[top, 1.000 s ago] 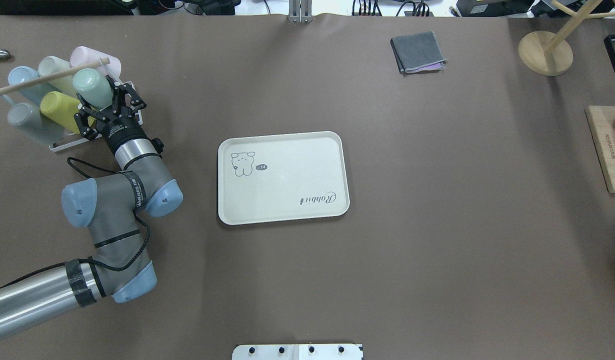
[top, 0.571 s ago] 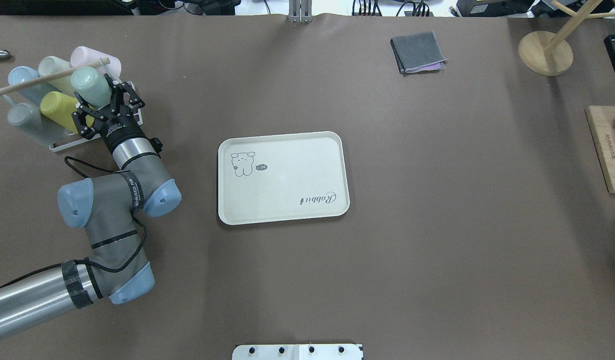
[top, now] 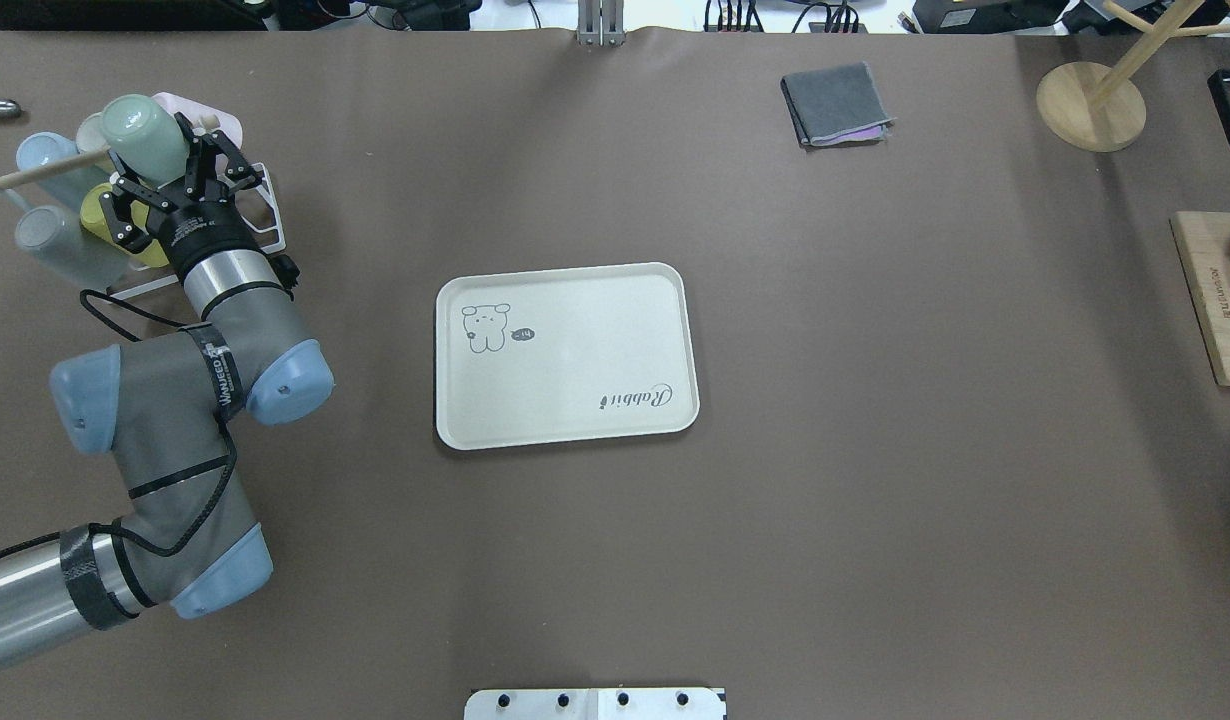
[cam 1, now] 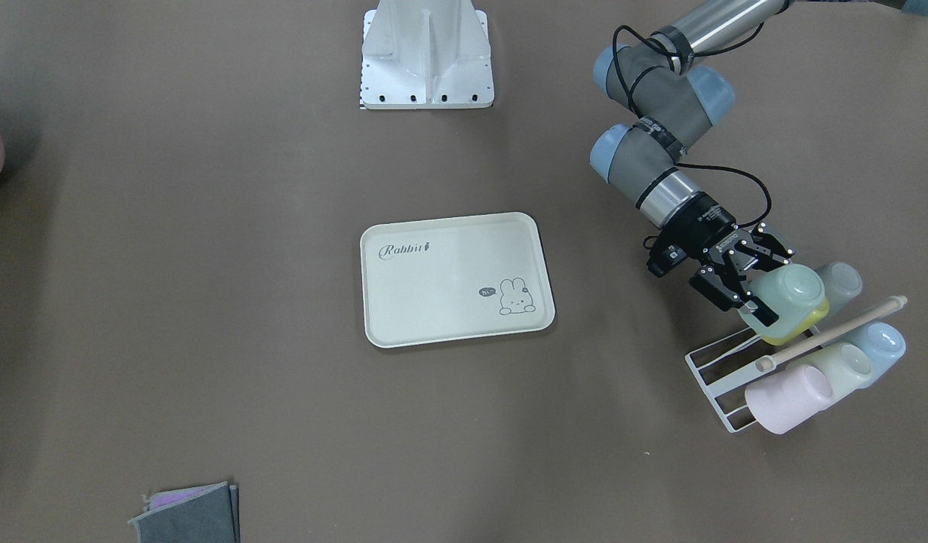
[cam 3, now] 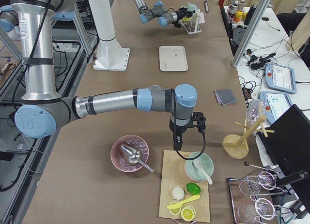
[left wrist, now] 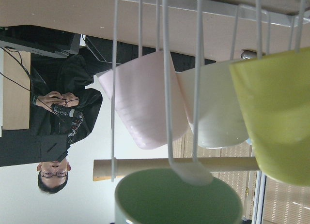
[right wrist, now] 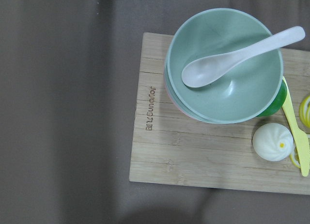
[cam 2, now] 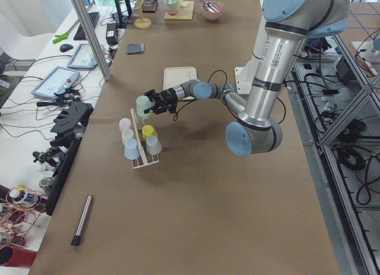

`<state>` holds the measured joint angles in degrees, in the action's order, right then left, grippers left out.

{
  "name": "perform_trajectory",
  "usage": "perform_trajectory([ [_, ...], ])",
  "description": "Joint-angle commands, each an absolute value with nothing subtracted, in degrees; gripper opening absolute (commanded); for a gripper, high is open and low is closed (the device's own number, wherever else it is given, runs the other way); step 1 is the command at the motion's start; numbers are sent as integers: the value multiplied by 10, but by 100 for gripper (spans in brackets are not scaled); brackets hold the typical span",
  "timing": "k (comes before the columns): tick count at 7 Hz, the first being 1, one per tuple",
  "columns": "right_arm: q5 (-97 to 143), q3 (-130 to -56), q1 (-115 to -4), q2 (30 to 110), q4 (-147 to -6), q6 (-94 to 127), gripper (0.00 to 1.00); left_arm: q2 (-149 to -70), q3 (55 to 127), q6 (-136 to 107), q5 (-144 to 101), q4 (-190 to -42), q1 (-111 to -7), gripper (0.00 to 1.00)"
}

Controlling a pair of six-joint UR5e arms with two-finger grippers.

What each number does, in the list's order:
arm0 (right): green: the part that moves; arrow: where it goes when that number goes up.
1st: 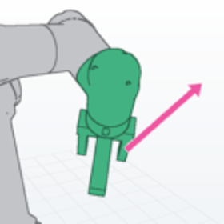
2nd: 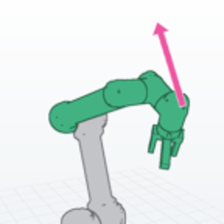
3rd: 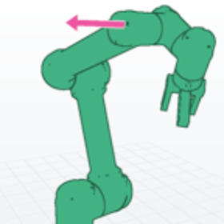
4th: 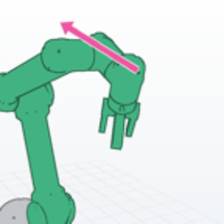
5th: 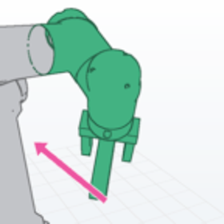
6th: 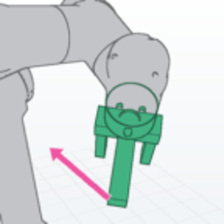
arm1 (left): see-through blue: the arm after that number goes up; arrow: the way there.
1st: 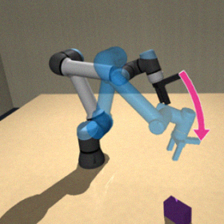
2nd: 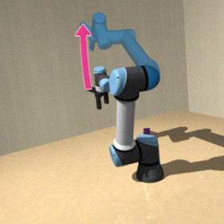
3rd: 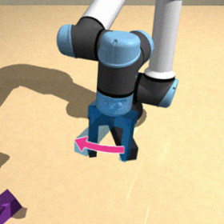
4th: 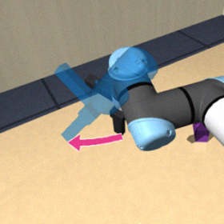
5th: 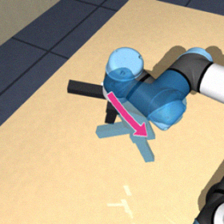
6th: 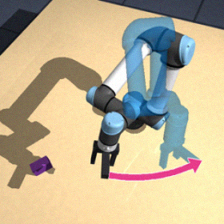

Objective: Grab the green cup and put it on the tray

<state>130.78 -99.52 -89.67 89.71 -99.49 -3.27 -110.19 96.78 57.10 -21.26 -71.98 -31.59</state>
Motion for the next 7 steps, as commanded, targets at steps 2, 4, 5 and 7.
perform_trajectory([
  [2,1308,-973,-896,910,-977,-33,100,-1082,957,767,-220,-940,-315,64],
  [4,1313,-974,-896,909,-975,-33,100,-1085,952,794,-318,-1058,-319,64],
  [5,1317,-976,-896,911,-976,-33,100,-1095,971,846,-351,-1090,-333,63],
  [7,1317,-980,-897,917,-977,-32,100,-1108,1006,861,-370,-1144,-337,47],
])
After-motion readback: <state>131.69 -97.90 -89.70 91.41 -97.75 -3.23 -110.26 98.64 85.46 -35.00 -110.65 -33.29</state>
